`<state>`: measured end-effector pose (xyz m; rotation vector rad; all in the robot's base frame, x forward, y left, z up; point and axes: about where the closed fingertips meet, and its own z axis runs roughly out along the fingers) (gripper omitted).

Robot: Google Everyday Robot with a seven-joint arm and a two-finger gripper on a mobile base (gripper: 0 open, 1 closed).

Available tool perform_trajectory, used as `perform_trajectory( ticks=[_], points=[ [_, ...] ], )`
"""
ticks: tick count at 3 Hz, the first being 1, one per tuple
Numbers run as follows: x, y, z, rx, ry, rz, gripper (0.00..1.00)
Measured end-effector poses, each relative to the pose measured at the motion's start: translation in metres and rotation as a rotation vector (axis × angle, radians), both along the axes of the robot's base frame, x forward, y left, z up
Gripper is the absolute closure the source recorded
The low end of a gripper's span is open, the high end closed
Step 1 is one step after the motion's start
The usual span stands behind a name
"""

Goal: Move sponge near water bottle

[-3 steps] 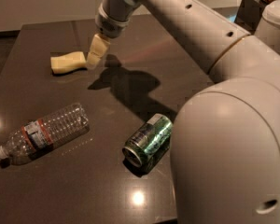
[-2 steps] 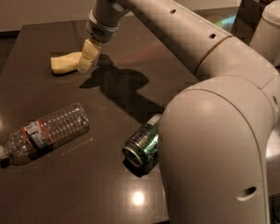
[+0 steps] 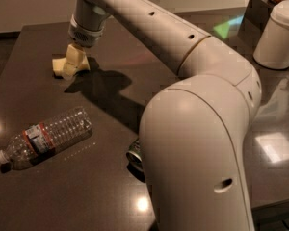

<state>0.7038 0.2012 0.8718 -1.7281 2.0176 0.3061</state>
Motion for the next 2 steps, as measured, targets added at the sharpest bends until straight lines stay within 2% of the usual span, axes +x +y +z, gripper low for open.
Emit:
perform_trajectory(
  ticks=[2],
  points=[
    [-0.008,0.028,-0.009,-0.031,0.021,0.039,0.00]
  ],
)
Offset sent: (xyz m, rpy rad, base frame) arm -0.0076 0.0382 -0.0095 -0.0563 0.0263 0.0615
